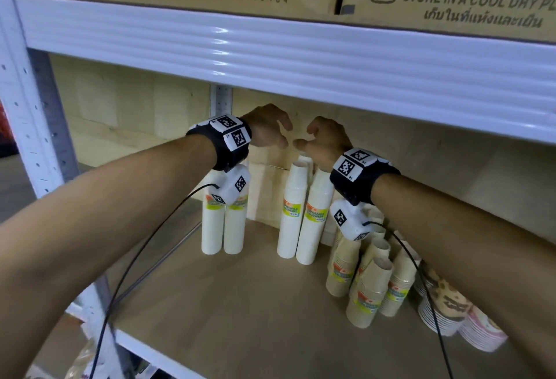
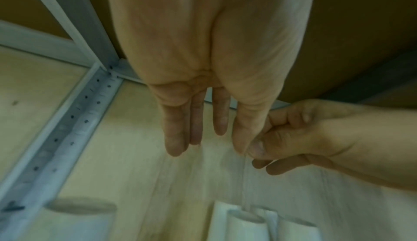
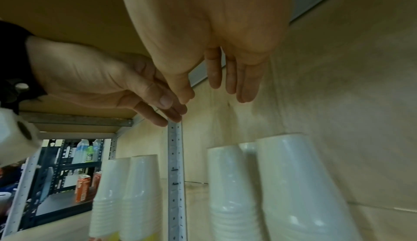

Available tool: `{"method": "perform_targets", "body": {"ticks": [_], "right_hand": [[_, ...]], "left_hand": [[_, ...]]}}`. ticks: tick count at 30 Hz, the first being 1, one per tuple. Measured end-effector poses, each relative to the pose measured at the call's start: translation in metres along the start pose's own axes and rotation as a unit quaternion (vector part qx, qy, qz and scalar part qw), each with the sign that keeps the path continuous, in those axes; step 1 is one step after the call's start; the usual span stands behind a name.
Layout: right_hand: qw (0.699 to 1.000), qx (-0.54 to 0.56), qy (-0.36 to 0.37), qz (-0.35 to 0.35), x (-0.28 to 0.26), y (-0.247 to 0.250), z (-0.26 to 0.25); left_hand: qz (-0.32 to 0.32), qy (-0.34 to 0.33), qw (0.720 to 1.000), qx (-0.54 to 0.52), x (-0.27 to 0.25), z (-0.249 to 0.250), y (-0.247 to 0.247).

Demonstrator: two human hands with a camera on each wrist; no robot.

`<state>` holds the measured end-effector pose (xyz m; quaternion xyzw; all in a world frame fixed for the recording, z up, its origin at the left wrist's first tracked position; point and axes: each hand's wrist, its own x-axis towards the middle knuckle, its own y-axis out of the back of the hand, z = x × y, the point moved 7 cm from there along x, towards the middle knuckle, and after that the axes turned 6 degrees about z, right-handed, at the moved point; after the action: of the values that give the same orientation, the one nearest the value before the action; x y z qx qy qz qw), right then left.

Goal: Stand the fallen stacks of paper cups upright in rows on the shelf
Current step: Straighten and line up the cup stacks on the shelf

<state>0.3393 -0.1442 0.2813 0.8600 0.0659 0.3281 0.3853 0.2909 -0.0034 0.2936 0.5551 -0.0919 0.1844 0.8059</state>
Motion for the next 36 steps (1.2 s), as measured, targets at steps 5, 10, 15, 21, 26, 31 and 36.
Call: {"method": "perform_targets", "body": {"ticks": [5, 10, 15, 21, 26, 31, 36], "right_hand": [[0.999, 0.03, 0.023, -0.023, 0.0, -0.023, -0.033], [0.996, 0.043, 0.051, -0.059, -0.007, -0.051, -0.061], [0.991, 0.054, 0.06, -0.107, -0.017, -0.083, -0.075], [0.984, 0.062, 0.046, -0.162, -0.023, -0.108, -0.079], [0.978, 0.074, 0.032, -0.193, -0.026, -0.126, -0.077], [0.979, 0.047, 0.05, -0.191, -0.025, -0.135, -0.074], [0.978, 0.05, 0.052, -0.195, -0.024, -0.137, -0.072]], "left_hand": [[0.028, 0.033, 0.999, 0.012, -0.014, -0.03, 0.036], [0.022, 0.081, 0.996, 0.044, -0.031, -0.075, 0.049], [0.009, 0.127, 0.992, 0.025, -0.046, -0.113, 0.04], [-0.013, 0.163, 0.986, 0.014, -0.056, -0.142, 0.011], [-0.012, 0.174, 0.984, -0.02, -0.06, -0.151, -0.011], [0.014, 0.166, 0.984, -0.064, -0.06, -0.151, -0.018], [0.029, 0.158, 0.983, -0.088, -0.063, -0.151, -0.017]]}}
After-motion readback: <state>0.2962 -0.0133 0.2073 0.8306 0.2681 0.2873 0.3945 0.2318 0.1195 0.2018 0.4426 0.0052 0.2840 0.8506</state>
